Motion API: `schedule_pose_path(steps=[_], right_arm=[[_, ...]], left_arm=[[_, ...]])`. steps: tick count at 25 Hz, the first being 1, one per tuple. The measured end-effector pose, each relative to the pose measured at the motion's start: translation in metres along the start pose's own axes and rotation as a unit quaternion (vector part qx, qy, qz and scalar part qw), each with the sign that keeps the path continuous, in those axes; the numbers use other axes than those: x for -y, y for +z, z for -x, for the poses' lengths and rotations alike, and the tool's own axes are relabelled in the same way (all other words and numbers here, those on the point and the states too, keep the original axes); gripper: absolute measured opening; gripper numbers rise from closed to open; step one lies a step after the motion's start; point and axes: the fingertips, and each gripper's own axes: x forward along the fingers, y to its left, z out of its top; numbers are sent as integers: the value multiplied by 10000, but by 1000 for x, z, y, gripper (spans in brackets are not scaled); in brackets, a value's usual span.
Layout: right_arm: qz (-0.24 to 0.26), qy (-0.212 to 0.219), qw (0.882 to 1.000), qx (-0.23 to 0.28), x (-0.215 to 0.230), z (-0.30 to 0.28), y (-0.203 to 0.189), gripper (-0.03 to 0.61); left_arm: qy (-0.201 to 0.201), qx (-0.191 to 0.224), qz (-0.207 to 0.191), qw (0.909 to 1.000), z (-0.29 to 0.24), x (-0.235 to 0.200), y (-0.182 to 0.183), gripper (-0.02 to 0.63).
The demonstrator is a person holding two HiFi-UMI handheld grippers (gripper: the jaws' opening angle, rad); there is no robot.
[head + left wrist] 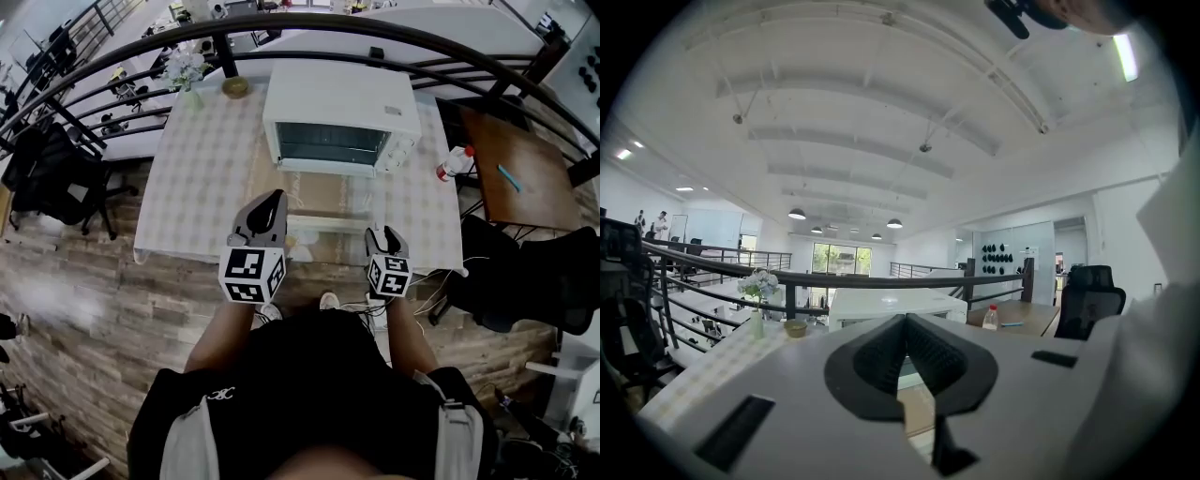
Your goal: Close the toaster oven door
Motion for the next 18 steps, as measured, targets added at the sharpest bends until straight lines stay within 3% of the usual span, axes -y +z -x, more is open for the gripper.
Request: schedule_pose_path(steps=[8, 18], right_arm=[[-236, -70, 9962, -840, -1, -32, -65, 221], [-771, -501, 9910, -976, 13, -69, -88, 222]], left_arm=[[58, -36, -64, 10000, 2, -8, -1, 14], [293, -59, -110, 9995, 12, -27, 1, 14]])
